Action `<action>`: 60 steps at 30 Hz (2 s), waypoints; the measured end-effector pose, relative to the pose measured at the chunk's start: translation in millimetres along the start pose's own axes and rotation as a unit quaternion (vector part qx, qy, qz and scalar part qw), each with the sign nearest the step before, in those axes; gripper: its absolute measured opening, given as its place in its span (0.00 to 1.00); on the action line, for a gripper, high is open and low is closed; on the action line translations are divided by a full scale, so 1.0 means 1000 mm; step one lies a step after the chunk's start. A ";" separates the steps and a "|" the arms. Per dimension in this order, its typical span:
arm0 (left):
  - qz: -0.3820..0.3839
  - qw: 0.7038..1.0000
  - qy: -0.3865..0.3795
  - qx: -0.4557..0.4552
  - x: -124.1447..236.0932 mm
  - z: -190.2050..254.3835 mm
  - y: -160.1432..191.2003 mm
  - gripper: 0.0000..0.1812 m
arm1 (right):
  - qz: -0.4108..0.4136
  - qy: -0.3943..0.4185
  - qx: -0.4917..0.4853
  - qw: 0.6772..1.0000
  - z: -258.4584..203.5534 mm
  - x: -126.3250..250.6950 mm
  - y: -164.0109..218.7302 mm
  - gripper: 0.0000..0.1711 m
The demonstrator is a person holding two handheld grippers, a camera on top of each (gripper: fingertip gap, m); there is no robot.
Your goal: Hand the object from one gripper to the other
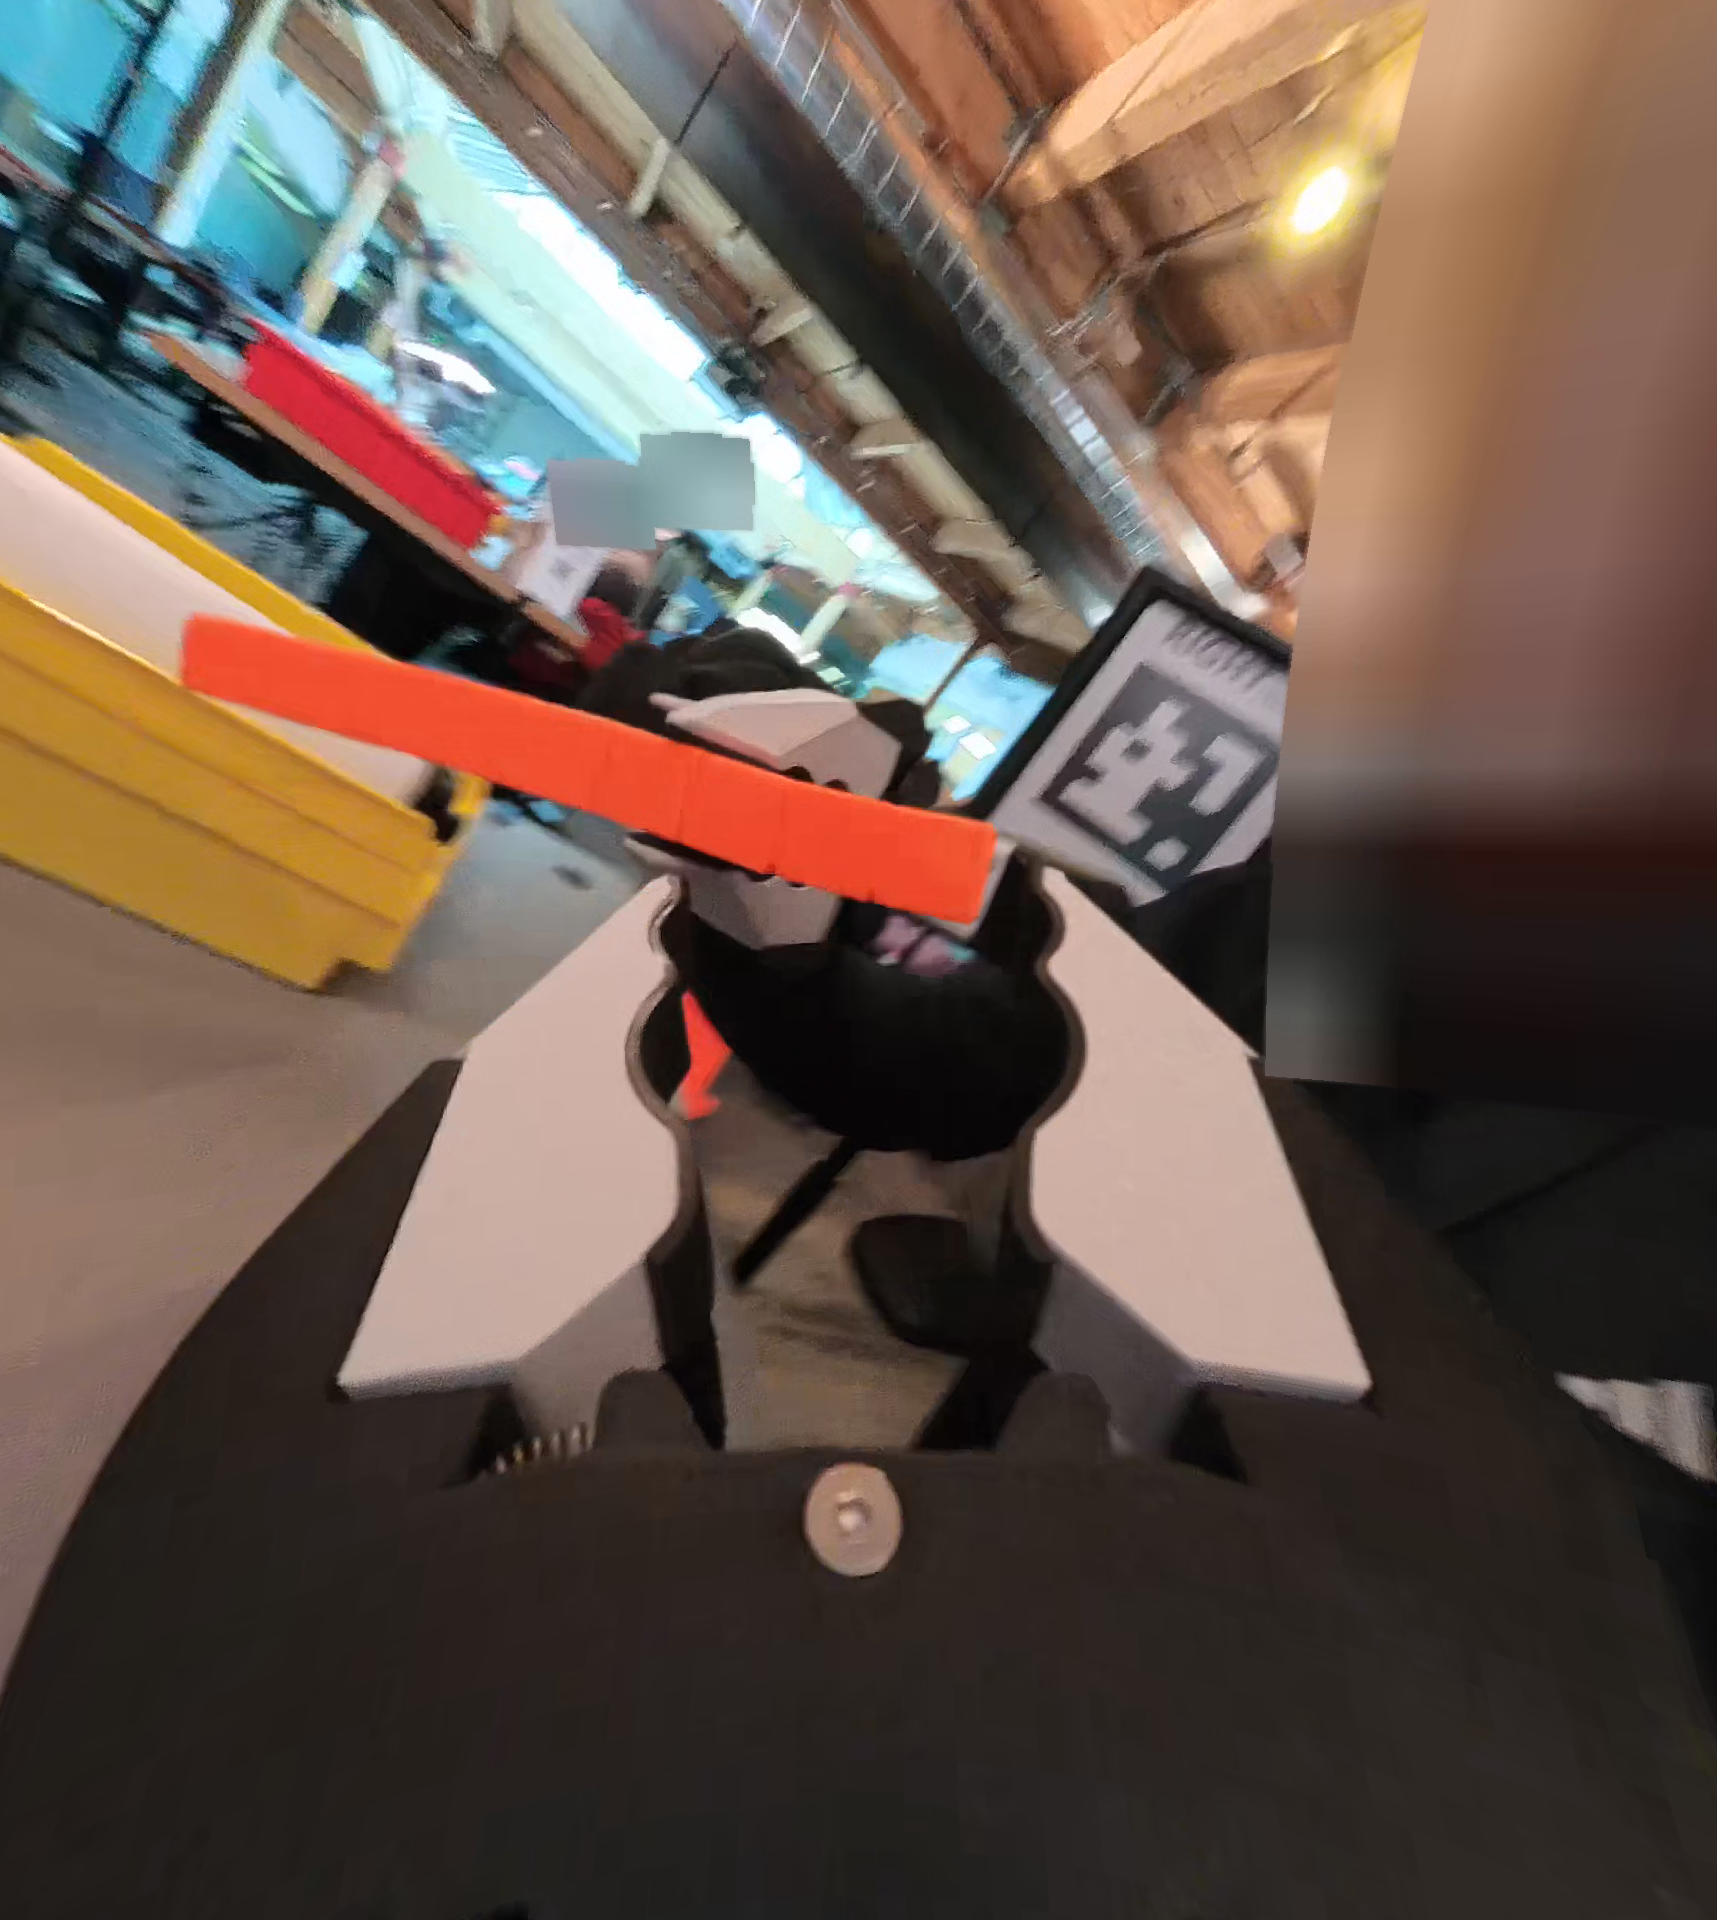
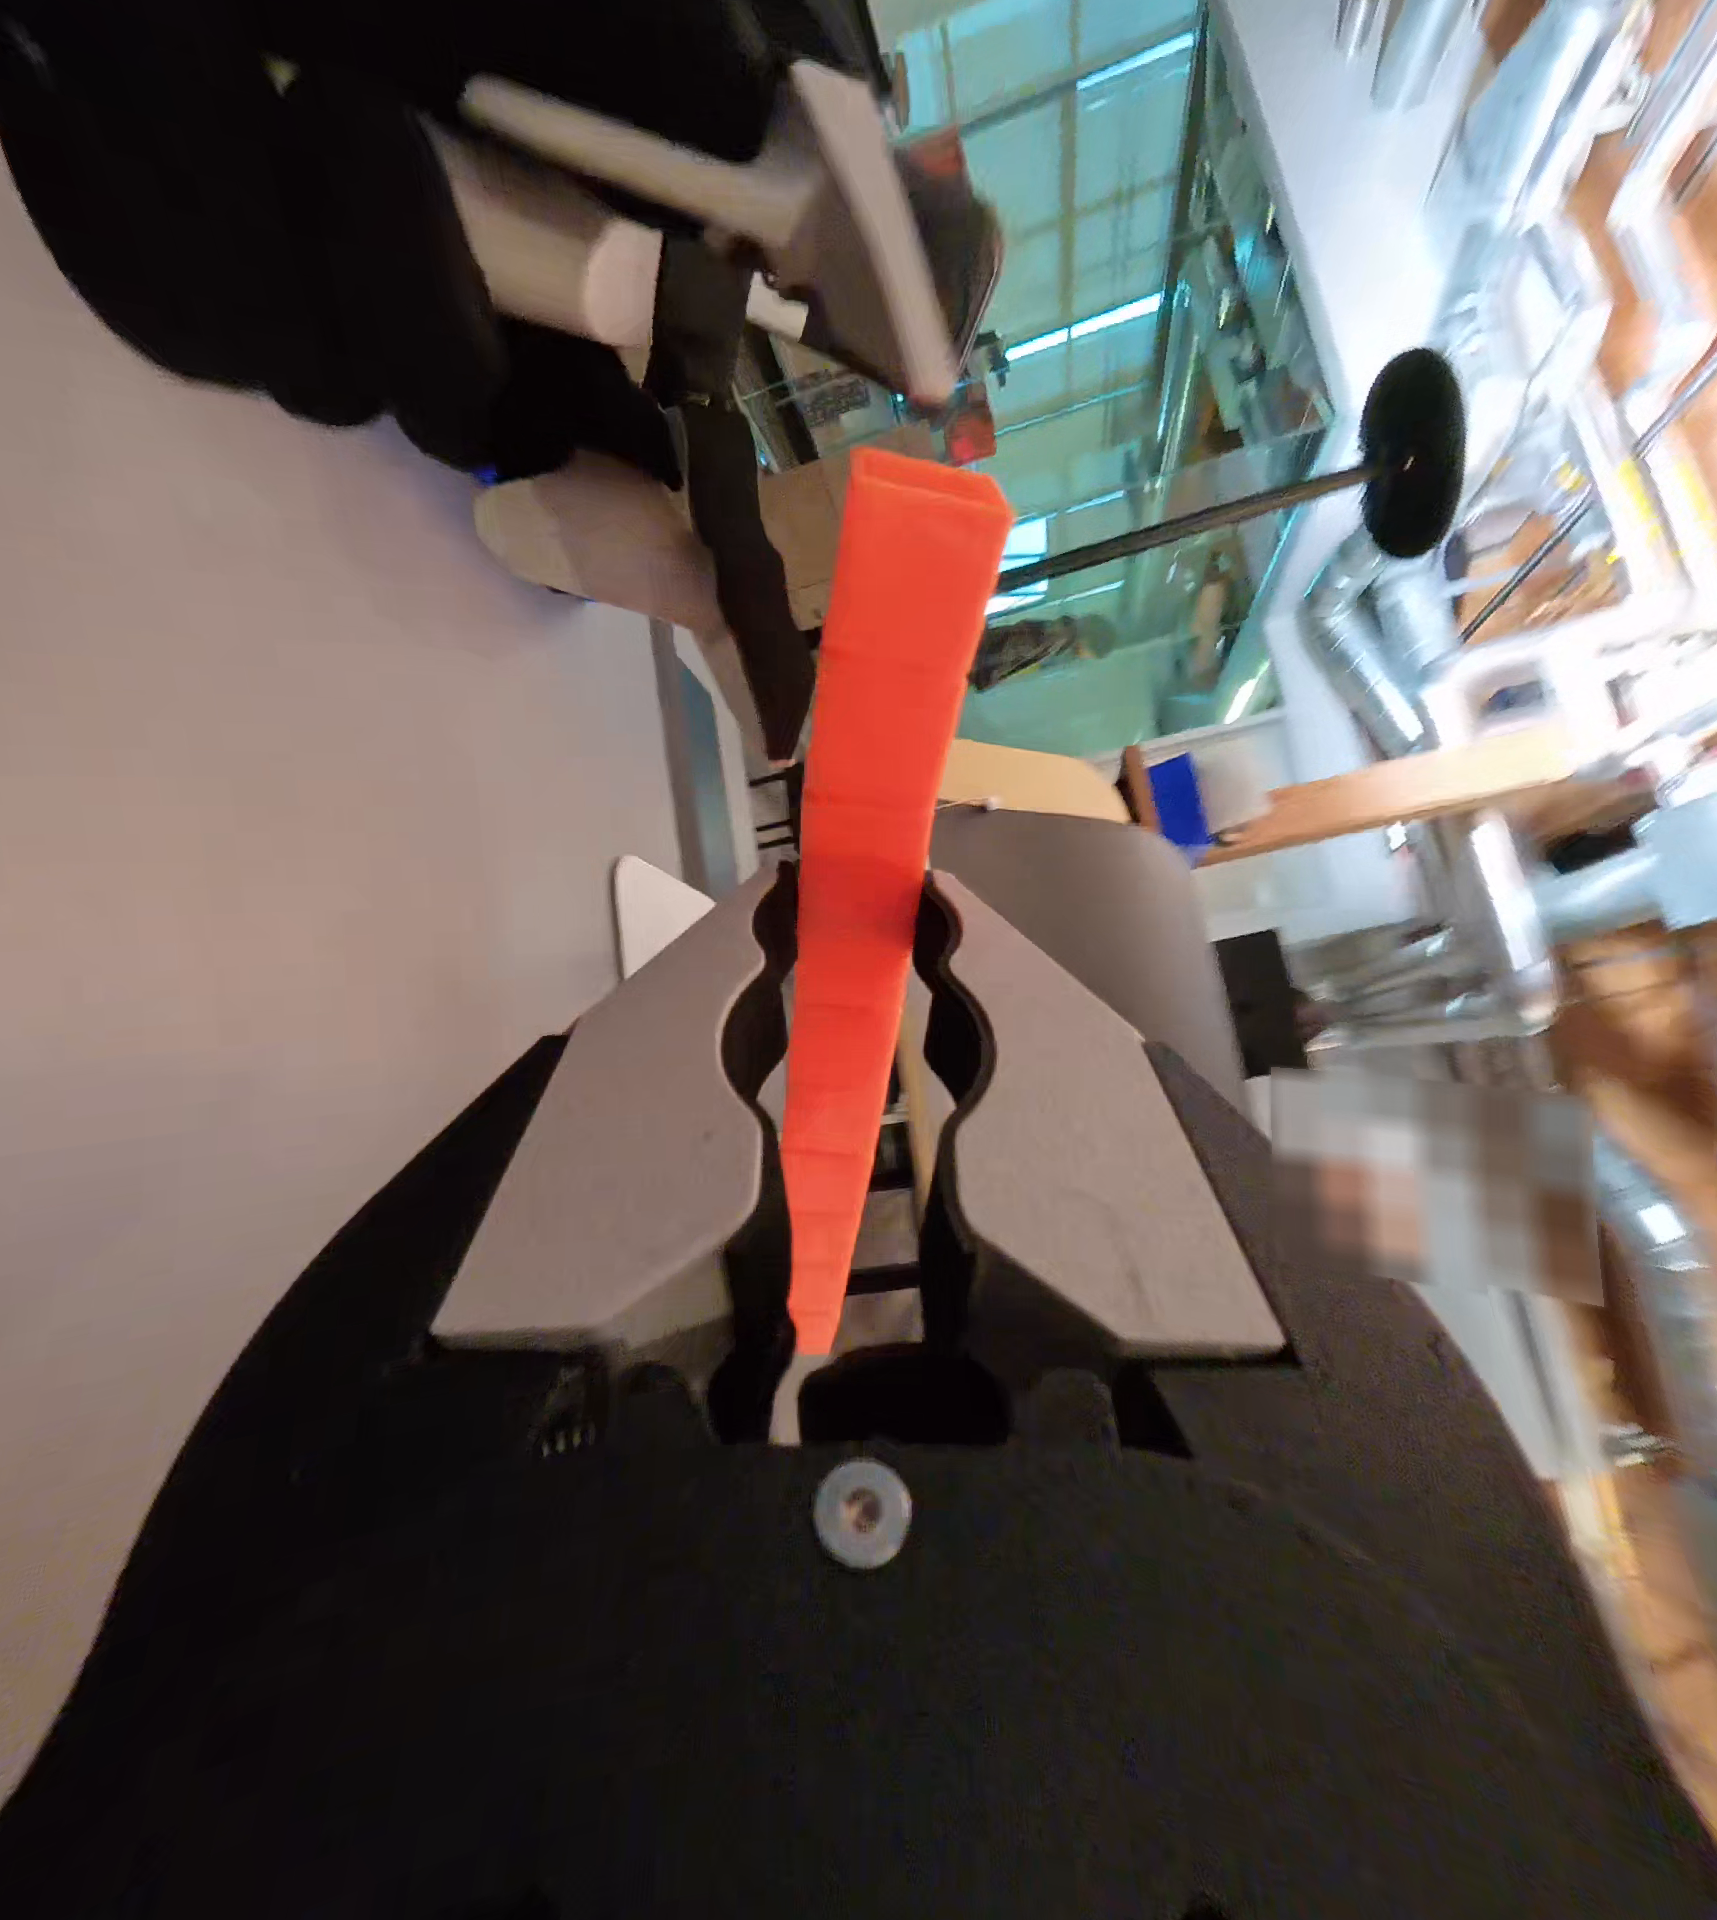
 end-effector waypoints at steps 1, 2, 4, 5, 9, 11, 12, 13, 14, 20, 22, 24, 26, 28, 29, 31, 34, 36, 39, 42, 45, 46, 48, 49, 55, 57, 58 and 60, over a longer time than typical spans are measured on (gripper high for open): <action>0.013 0.999 0.023 0.027 0.003 0.003 -0.002 0.34 | 0.001 0.002 0.024 1.000 0.001 0.001 -0.001 0.11; 0.020 0.998 0.029 0.042 0.007 0.001 -0.002 0.34 | 0.002 0.001 0.038 0.999 0.002 0.002 -0.002 0.11; 0.020 0.998 0.030 0.059 0.009 -0.002 0.001 0.35 | -0.009 0.001 0.082 0.997 0.002 0.002 0.000 0.11; 0.019 0.997 0.035 0.068 0.007 -0.002 0.003 0.36 | -0.014 -0.001 0.109 0.994 0.001 0.001 0.001 0.12; -0.011 0.995 0.047 0.092 -0.009 -0.002 0.016 0.36 | -0.008 -0.011 0.182 0.983 -0.011 -0.002 -0.005 0.12; -0.040 0.994 0.043 0.092 -0.015 -0.004 0.027 0.32 | -0.002 -0.010 0.197 0.980 -0.014 -0.003 -0.009 0.11; -0.047 0.994 0.039 0.090 -0.018 -0.007 0.032 0.30 | -0.001 -0.008 0.203 0.979 -0.014 -0.004 -0.010 0.12; -0.048 0.993 0.042 0.096 -0.020 -0.008 0.034 0.28 | 0.000 -0.005 0.208 0.978 -0.014 -0.004 -0.012 0.11; -0.049 0.992 0.052 0.103 -0.021 -0.006 0.037 0.26 | -0.001 -0.001 0.214 0.977 -0.014 -0.004 -0.012 0.11; -0.045 0.998 0.010 0.032 -0.024 -0.014 0.041 0.15 | 0.005 0.004 0.198 0.980 -0.013 -0.003 -0.011 0.14; -0.041 0.999 -0.011 -0.008 -0.022 -0.018 0.037 0.14 | -0.004 0.003 0.173 0.985 -0.009 -0.004 -0.007 0.22; -0.034 0.998 -0.028 -0.038 -0.019 -0.019 0.030 0.13 | -0.020 0.009 0.149 0.989 -0.003 -0.003 0.000 0.28; -0.033 0.995 -0.058 -0.079 -0.014 -0.024 0.025 0.13 | -0.018 0.011 0.078 0.997 0.001 0.001 0.003 0.27; -0.038 0.989 -0.074 -0.120 -0.011 -0.026 0.023 0.13 | -0.005 0.004 -0.061 0.998 0.005 0.006 0.005 0.24; -0.043 0.985 -0.086 -0.144 -0.009 -0.028 0.023 0.13 | -0.001 -0.004 -0.144 0.990 0.005 0.007 0.008 0.22; -0.041 0.979 -0.090 -0.178 -0.008 -0.027 0.022 0.13 | 0.044 -0.032 -0.330 0.943 0.002 0.008 0.003 0.22; -0.046 0.974 -0.086 -0.207 -0.010 -0.025 0.024 0.13 | 0.132 -0.103 -0.555 0.815 -0.005 0.006 -0.011 0.28; -0.071 0.967 -0.092 -0.226 -0.013 -0.028 0.033 0.13 | 0.177 -0.126 -0.619 0.754 -0.007 0.004 -0.019 0.29; -0.107 0.957 -0.095 -0.252 -0.018 -0.031 0.047 0.12 | 0.199 -0.151 -0.650 0.717 -0.012 -0.002 -0.028 0.24; -0.109 0.958 -0.093 -0.247 -0.018 -0.033 0.050 0.11 | 0.211 -0.172 -0.657 0.703 -0.015 -0.004 -0.033 0.14; -0.095 0.963 -0.096 -0.235 -0.015 -0.037 0.048 0.11 | 0.210 -0.174 -0.655 0.705 -0.016 -0.006 -0.033 0.13; -0.091 0.964 -0.099 -0.230 -0.014 -0.038 0.048 0.11 | 0.210 -0.173 -0.653 0.707 -0.016 -0.006 -0.032 0.12; -0.093 0.964 -0.098 -0.227 -0.015 -0.038 0.049 0.11 | 0.209 -0.175 -0.654 0.706 -0.016 -0.006 -0.031 0.12; -0.094 0.964 -0.099 -0.227 -0.015 -0.038 0.049 0.11 | 0.212 -0.174 -0.656 0.703 -0.016 -0.006 -0.032 0.12; -0.108 0.970 -0.103 -0.192 -0.017 -0.038 0.050 0.11 | 0.212 -0.165 -0.650 0.711 -0.017 -0.005 -0.031 0.12; -0.111 0.971 -0.102 -0.188 -0.018 -0.038 0.050 0.11 | 0.211 -0.163 -0.643 0.718 -0.017 -0.005 -0.032 0.12; -0.114 0.970 -0.104 -0.187 -0.018 -0.038 0.051 0.11 | 0.210 -0.165 -0.648 0.714 -0.017 -0.005 -0.032 0.12; -0.132 0.966 -0.118 -0.186 -0.017 -0.042 0.054 0.11 | 0.204 -0.176 -0.659 0.702 -0.020 -0.006 -0.031 0.12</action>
Point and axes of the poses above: each gripper's, where its closed fingertips meet, x back along the fingers, y out of its underside, z = x × y across the jaws, the point moved 1 cm from there along x, back along the fingers, and after that the axes turned 4 degrees about z, right-handed, at the moved point
